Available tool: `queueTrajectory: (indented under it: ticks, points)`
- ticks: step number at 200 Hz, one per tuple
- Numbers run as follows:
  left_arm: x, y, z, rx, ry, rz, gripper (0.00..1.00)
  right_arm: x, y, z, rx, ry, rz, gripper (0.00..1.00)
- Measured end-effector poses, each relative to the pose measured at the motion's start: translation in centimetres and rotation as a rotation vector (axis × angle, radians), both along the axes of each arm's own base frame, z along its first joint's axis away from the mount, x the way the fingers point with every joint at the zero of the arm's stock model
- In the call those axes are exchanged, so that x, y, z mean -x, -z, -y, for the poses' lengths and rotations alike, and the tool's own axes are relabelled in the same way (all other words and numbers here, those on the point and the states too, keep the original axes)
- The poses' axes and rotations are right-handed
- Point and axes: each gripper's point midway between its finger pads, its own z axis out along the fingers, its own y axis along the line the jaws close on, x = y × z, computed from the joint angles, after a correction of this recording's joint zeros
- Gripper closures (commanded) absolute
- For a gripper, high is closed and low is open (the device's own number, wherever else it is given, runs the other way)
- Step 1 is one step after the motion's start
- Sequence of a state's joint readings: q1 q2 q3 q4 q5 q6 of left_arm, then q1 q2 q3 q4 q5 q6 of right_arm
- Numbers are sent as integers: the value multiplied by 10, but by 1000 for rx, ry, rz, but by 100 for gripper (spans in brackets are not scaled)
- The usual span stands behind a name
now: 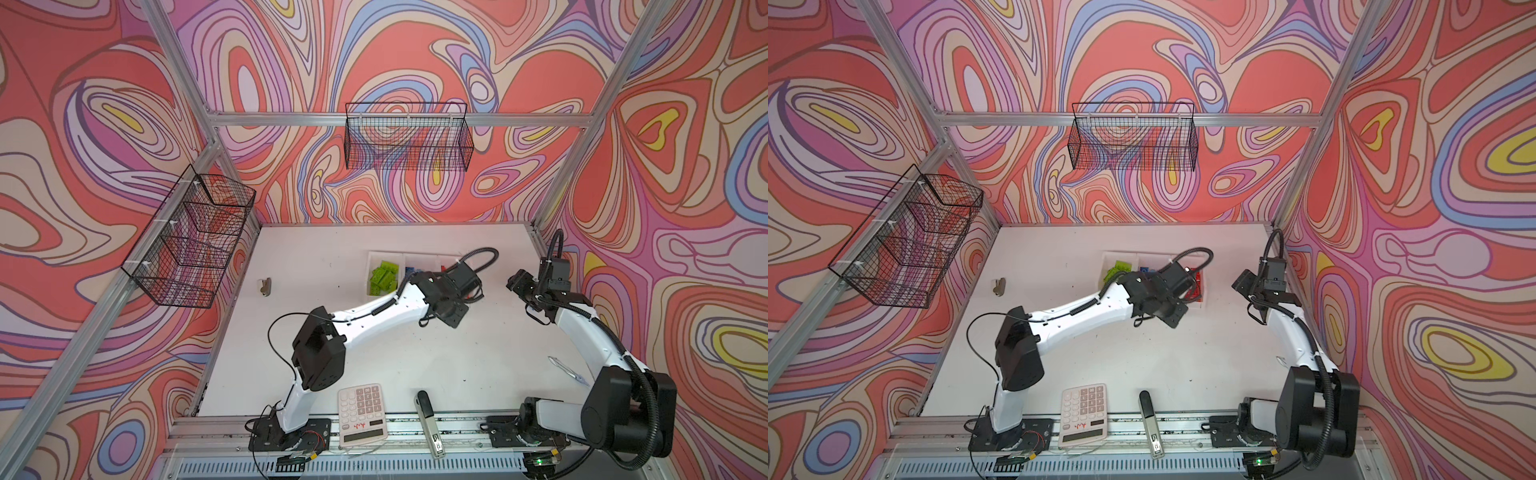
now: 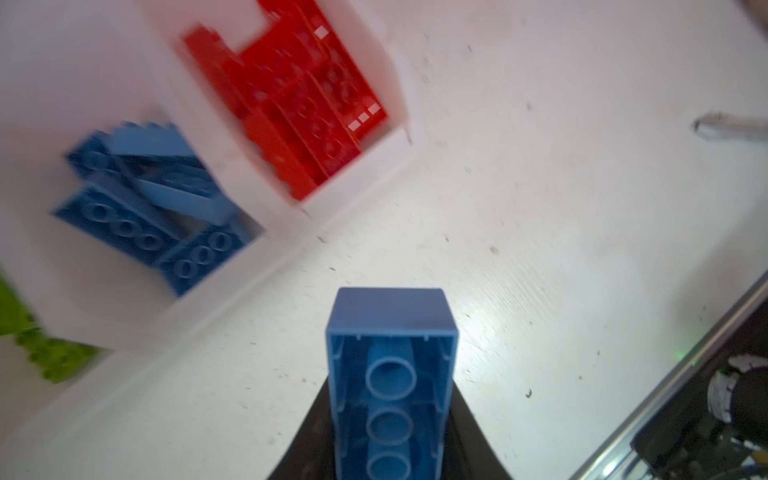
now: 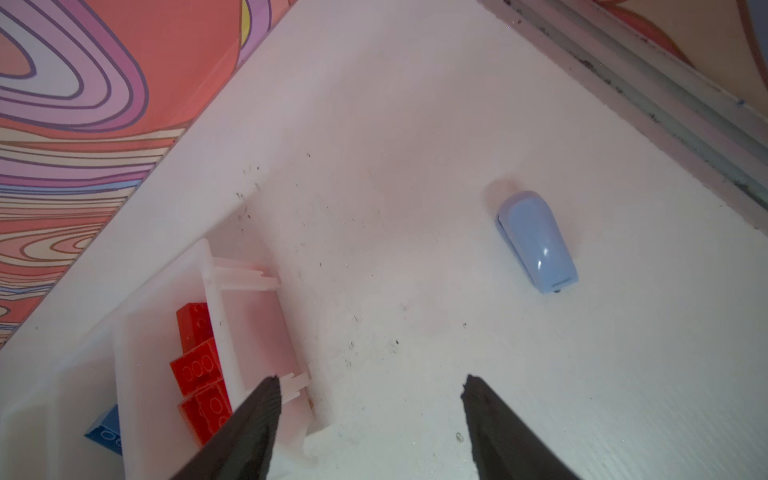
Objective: Sort the legos into containers by color
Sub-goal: 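Carry the blue brick with the left gripper and release it into the middle compartment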
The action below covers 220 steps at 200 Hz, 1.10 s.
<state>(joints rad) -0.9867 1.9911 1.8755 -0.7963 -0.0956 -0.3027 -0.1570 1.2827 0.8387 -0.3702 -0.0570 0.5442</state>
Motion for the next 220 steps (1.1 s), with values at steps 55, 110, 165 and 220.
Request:
queueTrajectory:
  ticks: [55, 110, 165, 220]
  points:
    - [-119, -9, -69, 81, -251, 105, 83, 13, 11, -12, -31, -37, -31, 30]
    - [-174, 57, -68, 47, -300, 64, 33, 20, 5, -23, -36, -69, -19, 30]
    - [-177, 39, -63, 100, -285, 115, 0, 24, 11, -31, -31, -89, -47, 25]
    - [-132, -83, -187, 254, -447, 426, 0, 15, 5, -28, 8, -99, -13, 23]
